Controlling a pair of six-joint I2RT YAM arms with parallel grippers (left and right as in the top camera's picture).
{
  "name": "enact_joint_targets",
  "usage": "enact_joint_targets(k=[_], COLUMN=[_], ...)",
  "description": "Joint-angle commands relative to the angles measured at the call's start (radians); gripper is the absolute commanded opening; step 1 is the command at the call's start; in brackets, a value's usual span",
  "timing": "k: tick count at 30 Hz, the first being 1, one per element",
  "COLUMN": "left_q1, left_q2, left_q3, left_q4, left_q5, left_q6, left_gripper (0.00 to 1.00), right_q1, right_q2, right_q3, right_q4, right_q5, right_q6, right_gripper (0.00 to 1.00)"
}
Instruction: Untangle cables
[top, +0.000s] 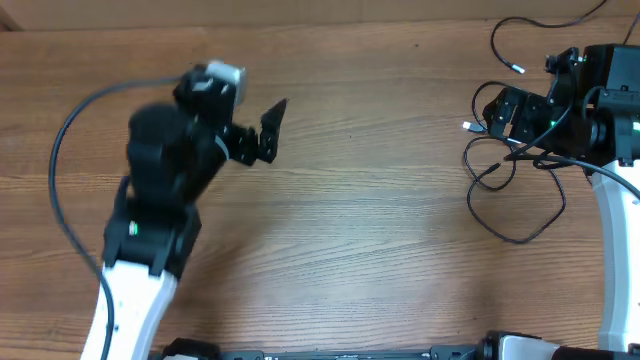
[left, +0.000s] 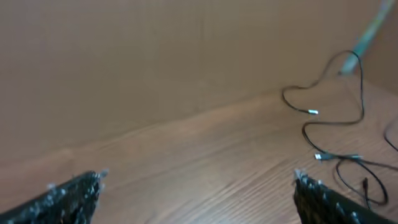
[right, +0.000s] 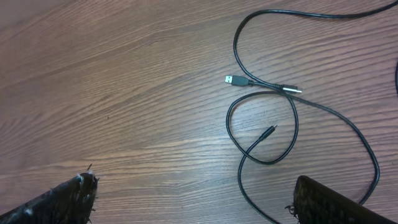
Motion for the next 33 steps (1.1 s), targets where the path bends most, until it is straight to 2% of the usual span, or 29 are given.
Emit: enact_joint_targets(k=[1, 7, 10, 14, 20, 29, 31, 33], left_q1=[0.007, 0.082, 0.115, 0.15, 0.162, 0.167, 0.167, 0.167], left_q2=[-0.179, -0.423, -0.547, -0.74, -0.937, -1.059, -1.073, -1.079], left_q3=[-0.227, -0.52, -0.654, -0.843, -1.035, -1.037, -1.036, -1.036], left_q4=[0.187, 0.44, 0.514, 0.546, 0.544, 0.146, 0.148, 0.148], left_q5=[-0.071, -0.071, -0.095, -0.175, -0.224, -0.355, -0.346, -0.346], left_q6=[-0.061, -0.061, -0.071, -0.122, -0.127, -0.193, -0.116, -0.095], left_gripper=[1.0, 1.0, 1.0, 1.0, 1.0, 1.0, 1.0, 1.0], right_q1=[0.004, 0.004, 0.004, 0.004, 0.004, 0.004, 0.004, 0.004], right_q2=[-0.005, -0.005, -0.005, -0.005, -0.005, -0.005, -0.005, -0.005], right_q3=[0.007, 0.007, 0.007, 0.007, 0.007, 0.007, 0.007, 0.007], right_q4=[0.006, 0.006, 0.006, 0.006, 0.006, 0.006, 0.006, 0.006], right_q5=[-0.005, -0.005, -0.005, -0.005, -0.005, -0.005, -0.005, -0.005], right_q6=[-0.004, -0.004, -0.004, -0.004, -0.004, -0.004, -0.004, -0.004], right_gripper=[1.0, 1.0, 1.0, 1.0, 1.0, 1.0, 1.0, 1.0])
